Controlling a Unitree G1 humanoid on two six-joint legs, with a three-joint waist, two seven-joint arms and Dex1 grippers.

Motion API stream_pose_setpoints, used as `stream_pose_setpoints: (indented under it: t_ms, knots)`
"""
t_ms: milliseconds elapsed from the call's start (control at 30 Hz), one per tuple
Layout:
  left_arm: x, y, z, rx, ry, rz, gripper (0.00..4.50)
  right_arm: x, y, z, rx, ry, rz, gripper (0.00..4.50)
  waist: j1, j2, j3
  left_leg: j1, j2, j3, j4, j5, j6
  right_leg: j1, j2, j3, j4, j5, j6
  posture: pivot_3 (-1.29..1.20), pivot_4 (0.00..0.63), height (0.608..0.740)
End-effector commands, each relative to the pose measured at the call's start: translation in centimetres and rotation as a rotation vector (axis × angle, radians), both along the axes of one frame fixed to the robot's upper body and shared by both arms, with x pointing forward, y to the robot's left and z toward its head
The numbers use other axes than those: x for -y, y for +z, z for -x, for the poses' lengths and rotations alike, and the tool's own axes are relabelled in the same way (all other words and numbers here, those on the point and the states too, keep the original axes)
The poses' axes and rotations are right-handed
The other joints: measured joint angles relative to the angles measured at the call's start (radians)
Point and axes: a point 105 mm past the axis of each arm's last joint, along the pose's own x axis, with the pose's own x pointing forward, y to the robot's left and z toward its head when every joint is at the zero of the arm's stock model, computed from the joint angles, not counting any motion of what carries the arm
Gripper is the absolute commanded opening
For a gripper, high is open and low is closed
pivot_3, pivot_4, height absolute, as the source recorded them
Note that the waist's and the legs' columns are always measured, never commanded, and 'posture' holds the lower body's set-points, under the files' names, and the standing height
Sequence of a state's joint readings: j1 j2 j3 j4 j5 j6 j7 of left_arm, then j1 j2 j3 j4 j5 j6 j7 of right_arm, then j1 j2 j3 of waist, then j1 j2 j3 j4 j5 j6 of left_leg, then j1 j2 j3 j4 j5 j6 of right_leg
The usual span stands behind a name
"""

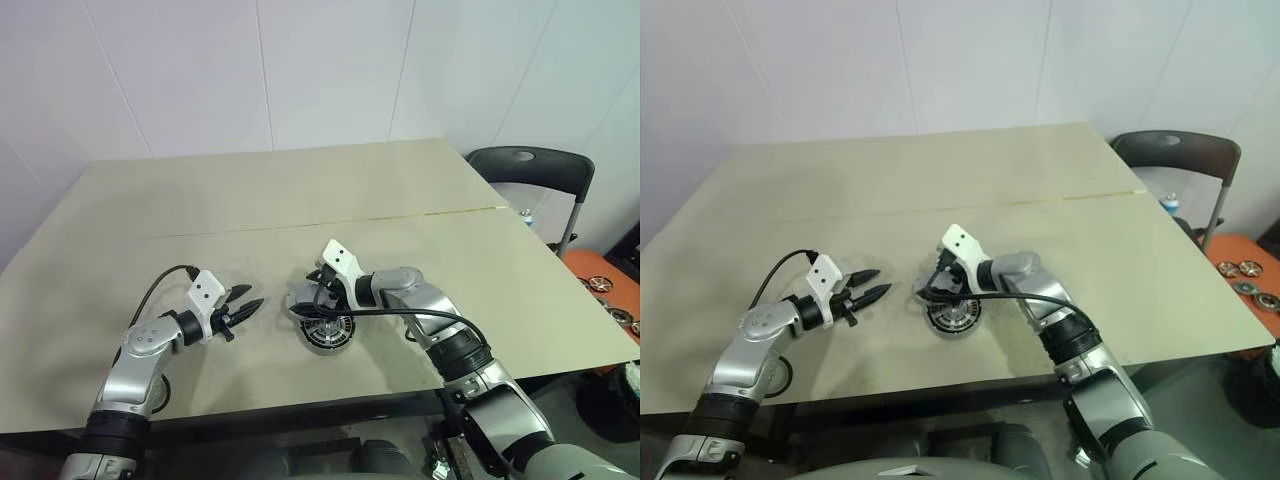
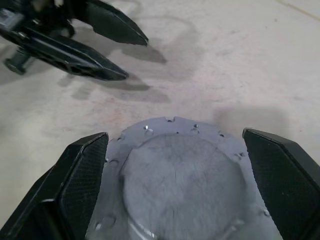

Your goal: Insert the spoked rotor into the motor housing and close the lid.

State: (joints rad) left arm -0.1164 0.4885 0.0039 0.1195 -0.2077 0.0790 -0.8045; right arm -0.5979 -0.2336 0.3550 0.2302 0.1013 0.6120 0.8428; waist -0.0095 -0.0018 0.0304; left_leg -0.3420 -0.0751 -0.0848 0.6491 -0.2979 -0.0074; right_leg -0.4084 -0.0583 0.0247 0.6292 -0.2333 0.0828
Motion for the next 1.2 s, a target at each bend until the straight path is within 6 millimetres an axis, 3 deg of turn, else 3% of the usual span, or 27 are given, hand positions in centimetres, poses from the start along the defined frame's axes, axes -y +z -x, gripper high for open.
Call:
stream_pose_setpoints:
  t_ms: [33,167,200,267,433,633,767,900,1033,1200]
  knots:
    - [0.0,1.0,-0.3,0.04,-0.005,-0.006,2.05,-0.4,0.8,-0.4,0.053,0.002,-0.009,4.49,-0.002,0.0,0.0,0.0,0.0,0.0,0.0,0.0,0.0,0.0,0.0,0.0,0.0,0.0,0.0,0.0,0.0,0.74]
    - [-0.1,1.1,-0.3,0.04,-0.006,-0.008,2.05,0.0,0.7,-0.5,0.057,0.003,0.0,4.49,-0.002,0.0,0.0,0.0,0.0,0.0,0.0,0.0,0.0,0.0,0.0,0.0,0.0,0.0,0.0,0.0,0.0,0.74]
    - [-0.1,1.1,-0.3,0.041,-0.006,-0.008,2.05,0.3,0.8,-0.6,0.054,0.001,-0.003,4.31,-0.002,0.0,0.0,0.0,0.0,0.0,0.0,0.0,0.0,0.0,0.0,0.0,0.0,0.0,0.0,0.0,0.0,0.74]
    - [-0.1,1.1,-0.3,0.041,-0.006,-0.008,2.05,0.6,0.9,-0.6,0.052,0.001,-0.005,3.88,-0.001,0.0,0.0,0.0,0.0,0.0,0.0,0.0,0.0,0.0,0.0,0.0,0.0,0.0,0.0,0.0,0.0,0.74]
    - [0.0,1.1,-0.4,0.043,-0.007,-0.007,2.05,1.0,0.9,-0.6,0.051,0.012,0.007,2.2,-0.001,0.0,0.0,0.0,0.0,0.0,0.0,0.0,0.0,0.0,0.0,0.0,0.0,0.0,0.0,0.0,0.0,0.74]
    - [0.0,1.0,-0.4,0.042,-0.005,-0.007,2.05,0.9,1.5,-1.0,0.042,-0.008,-0.034,2.2,-0.001,0.0,0.0,0.0,0.0,0.0,0.0,0.0,0.0,0.0,0.0,0.0,0.0,0.0,0.0,0.0,0.0,0.74]
    - [-0.1,0.9,-0.4,0.039,-0.002,-0.011,2.05,1.0,2.3,-1.3,0.043,-0.023,-0.051,3.1,-0.001,0.0,0.0,0.0,0.0,0.0,0.0,0.0,0.0,0.0,0.0,0.0,0.0,0.0,0.0,0.0,0.0,0.74]
    - [-0.2,0.9,-0.4,0.039,0.002,-0.013,2.05,1.1,1.9,-1.0,-0.042,-0.042,-0.057,4.46,-0.002,0.0,0.0,0.0,0.0,0.0,-0.001,0.0,0.0,0.0,0.0,0.0,0.0,0.0,0.0,0.0,0.0,0.74]
    - [-0.2,0.9,-0.4,0.042,0.004,-0.012,2.05,1.4,0.4,-0.4,-0.175,-0.092,-0.069,4.46,-0.001,0.0,0.0,0.0,0.0,0.0,-0.001,0.0,0.0,0.0,0.0,0.0,0.0,0.0,0.0,0.0,0.0,0.74]
    - [-0.2,1.1,-0.5,0.054,0.009,-0.012,2.05,1.1,-0.1,0.0,-0.21,-0.116,-0.095,4.46,-0.002,0.0,0.0,0.0,0.0,0.0,-0.001,0.0,0.0,0.0,0.0,0.0,-0.001,0.0,0.0,0.0,0.0,0.74]
